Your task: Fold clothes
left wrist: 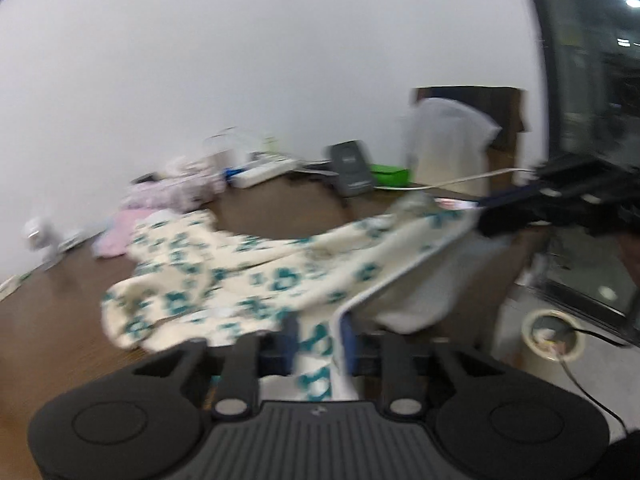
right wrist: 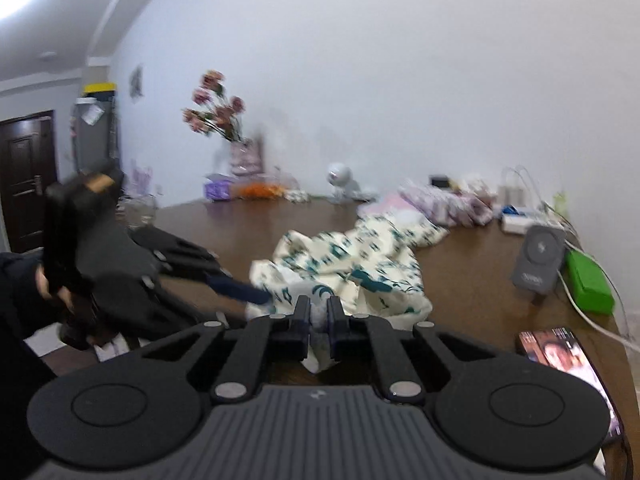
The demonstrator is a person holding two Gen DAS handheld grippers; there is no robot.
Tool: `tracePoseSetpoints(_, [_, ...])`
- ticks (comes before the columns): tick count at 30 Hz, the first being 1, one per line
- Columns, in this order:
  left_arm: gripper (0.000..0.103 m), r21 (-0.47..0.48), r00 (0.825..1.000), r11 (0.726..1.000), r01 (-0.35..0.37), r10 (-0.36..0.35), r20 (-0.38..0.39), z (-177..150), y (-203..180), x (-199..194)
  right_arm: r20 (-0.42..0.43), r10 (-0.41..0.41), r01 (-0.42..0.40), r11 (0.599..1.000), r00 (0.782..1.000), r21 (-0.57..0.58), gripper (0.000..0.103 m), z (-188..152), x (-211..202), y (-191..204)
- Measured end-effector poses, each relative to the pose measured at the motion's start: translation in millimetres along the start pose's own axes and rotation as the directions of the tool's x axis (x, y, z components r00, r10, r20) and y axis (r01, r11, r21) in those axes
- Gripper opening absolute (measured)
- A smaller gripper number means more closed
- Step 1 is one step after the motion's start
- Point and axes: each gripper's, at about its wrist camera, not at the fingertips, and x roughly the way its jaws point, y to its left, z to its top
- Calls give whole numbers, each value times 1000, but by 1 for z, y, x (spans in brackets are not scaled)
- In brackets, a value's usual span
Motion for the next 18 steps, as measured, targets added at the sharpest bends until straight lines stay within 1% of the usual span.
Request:
tracePoseSetpoints(1, [14,-4,999,999,-33,33,-10,0,3,1,-3,-4,4,1000,1000,-1,8,0,1,0])
tracePoseSetpoints(3, [8,-10,998,998,-61,61,-12,1,6,2,-13,-15,15,1000,1000,-15,8,-1,6,2])
tracePoseSetpoints(5, [4,-38,998,997,-61,61,1,2,10,-4,-28,-46,44,998,999,-40,8,-2,10,6])
tracePoseSetpoints(7, [3,-72,997,994,-81,82,14,6,13,-8,-61,-74,70,995,995,-66,10,-6,16,6])
tracePoseSetpoints(8, [3,-88,996,992,-89,91,21,8,14,-9,-78,-101,94,992,992,-89,10,-9,21,8])
tracePoseSetpoints(9, [3,-105,995,990,-89,92,26,10,16,-11,-93,-134,122,985,987,-124,13,-13,25,12])
tracePoseSetpoints(11, [2,-131,997,990,-57,63,37,15,21,-14,-110,-191,167,965,975,-201,24,-22,35,20])
tracePoseSetpoints(12, [2,-133,998,990,-42,47,37,17,23,-15,-104,-205,177,958,973,-227,32,-26,38,24])
tracePoseSetpoints(15, [3,-109,1000,994,-9,9,5,16,20,-16,-106,-179,154,965,978,-210,32,-35,42,25])
tracePoseSetpoints(18, [12,-70,999,996,51,-52,-9,11,8,-20,-110,-214,173,939,971,-296,32,-44,42,35])
